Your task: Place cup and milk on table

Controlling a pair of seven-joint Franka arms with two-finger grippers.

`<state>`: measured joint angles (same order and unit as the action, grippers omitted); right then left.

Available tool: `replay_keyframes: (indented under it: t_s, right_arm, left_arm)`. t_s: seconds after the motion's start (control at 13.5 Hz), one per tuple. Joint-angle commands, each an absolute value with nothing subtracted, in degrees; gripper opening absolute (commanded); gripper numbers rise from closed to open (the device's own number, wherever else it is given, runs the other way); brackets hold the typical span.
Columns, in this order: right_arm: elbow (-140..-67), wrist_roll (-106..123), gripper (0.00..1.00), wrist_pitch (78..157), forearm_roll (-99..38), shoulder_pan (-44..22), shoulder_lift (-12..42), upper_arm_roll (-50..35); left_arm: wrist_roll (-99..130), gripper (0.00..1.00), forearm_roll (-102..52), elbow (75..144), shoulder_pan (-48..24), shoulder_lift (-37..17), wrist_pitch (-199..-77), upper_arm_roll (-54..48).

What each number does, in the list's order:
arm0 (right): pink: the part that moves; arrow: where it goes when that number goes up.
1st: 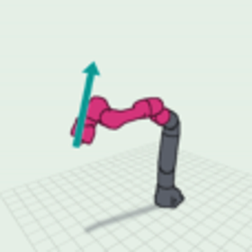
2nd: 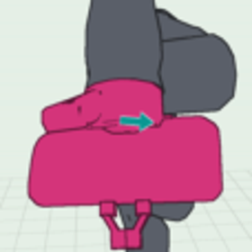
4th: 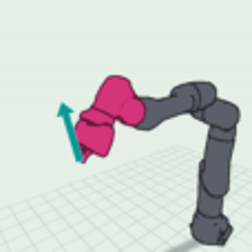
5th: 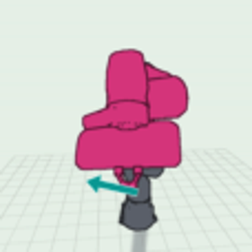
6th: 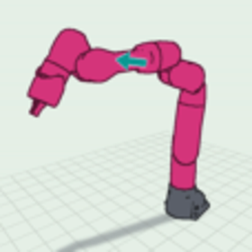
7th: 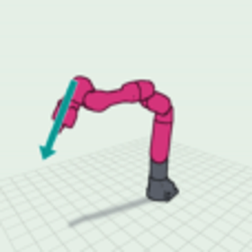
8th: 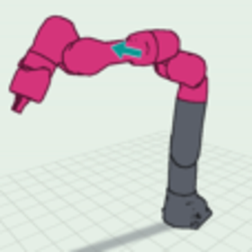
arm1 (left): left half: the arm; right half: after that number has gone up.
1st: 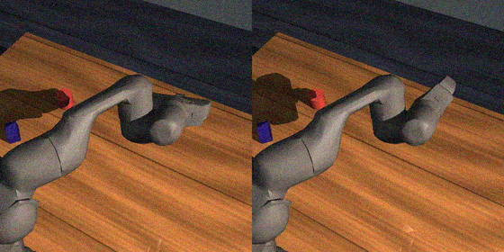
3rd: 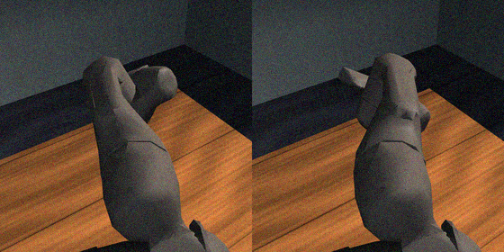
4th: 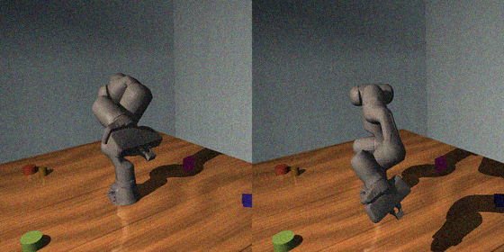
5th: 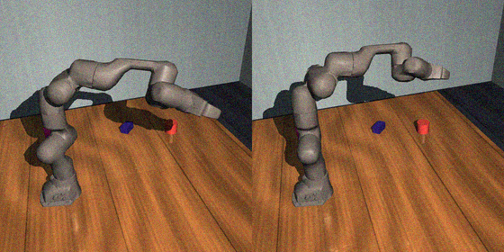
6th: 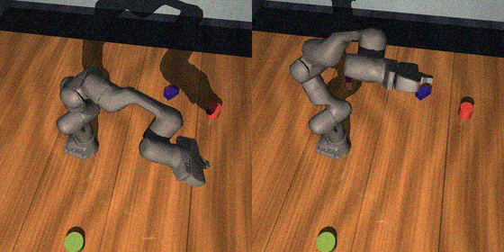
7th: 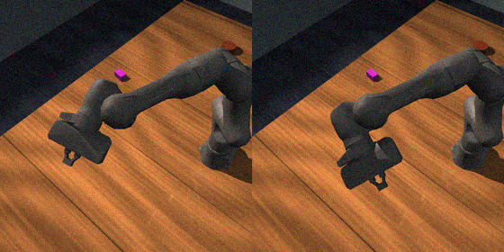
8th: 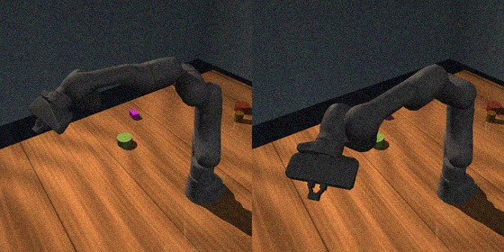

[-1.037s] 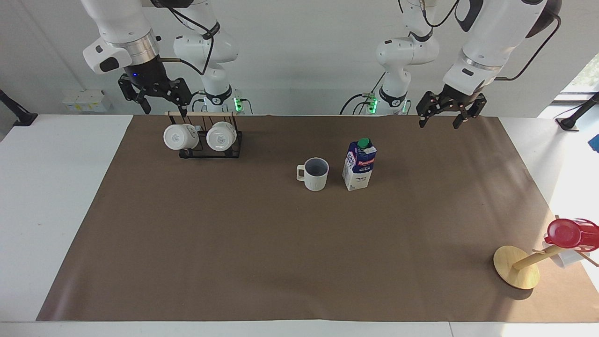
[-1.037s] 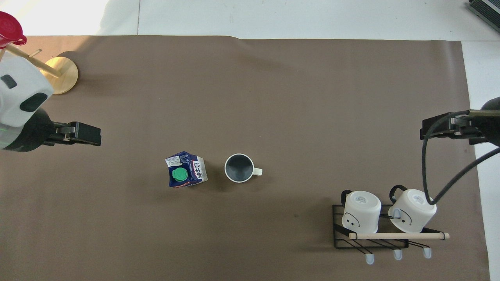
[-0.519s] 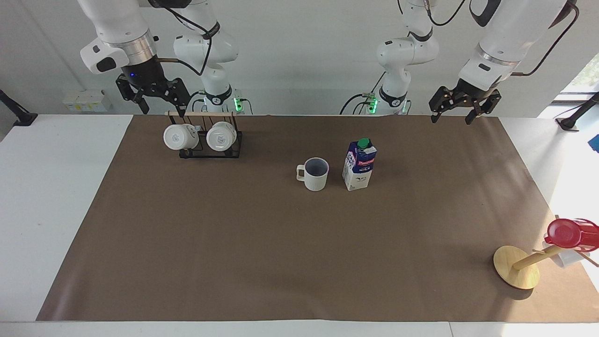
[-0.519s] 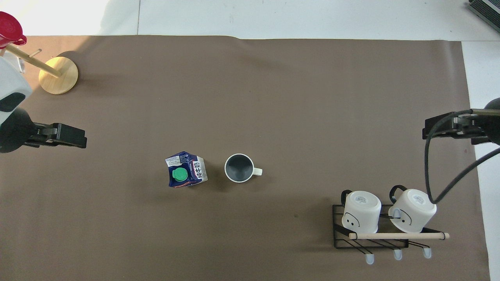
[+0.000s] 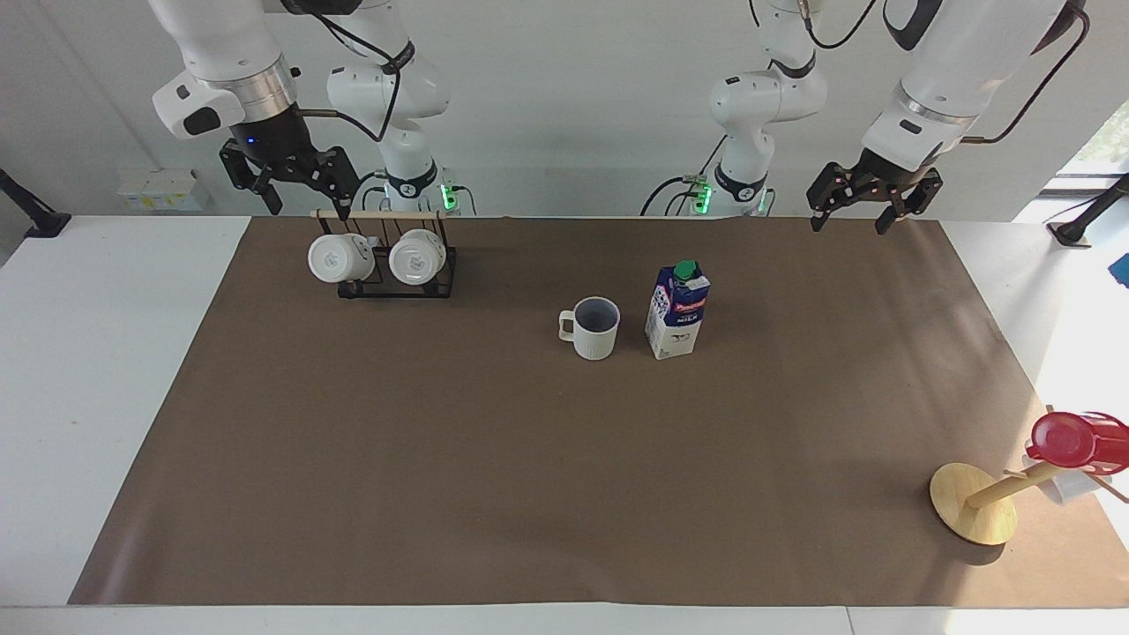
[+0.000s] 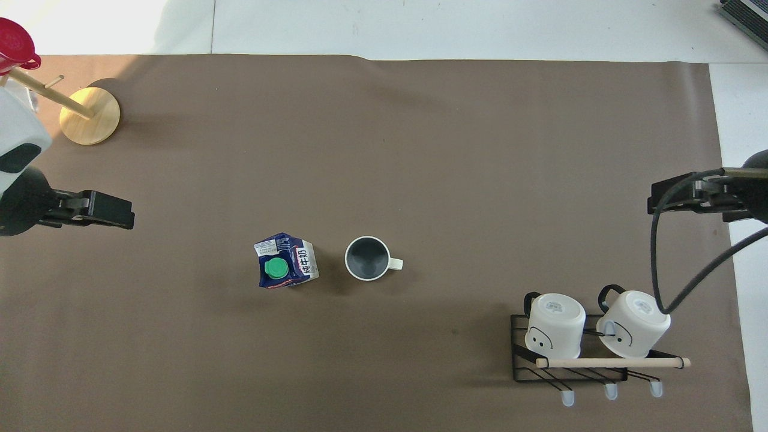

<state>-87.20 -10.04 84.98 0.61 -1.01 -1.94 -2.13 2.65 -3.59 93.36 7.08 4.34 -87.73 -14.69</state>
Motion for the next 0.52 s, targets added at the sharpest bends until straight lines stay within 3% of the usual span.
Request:
replay_keyframes:
  t_s: [0.0,0.44]
  right_arm:
    - [-86.75,-10.46,1.00,84.73,1.23,-0.97,-2.37,-2.37]
    - [-86.75,-10.81,1.00,84.64,1.23,-0.97,-2.37,-2.46]
  left_arm:
    - [2.11,1.00,-3.08,92.46,7.73,4.92,-85.87,-14.94]
    - [2.46,1.00,-3.08,92.46,7.82,4.92,-85.87,-14.94]
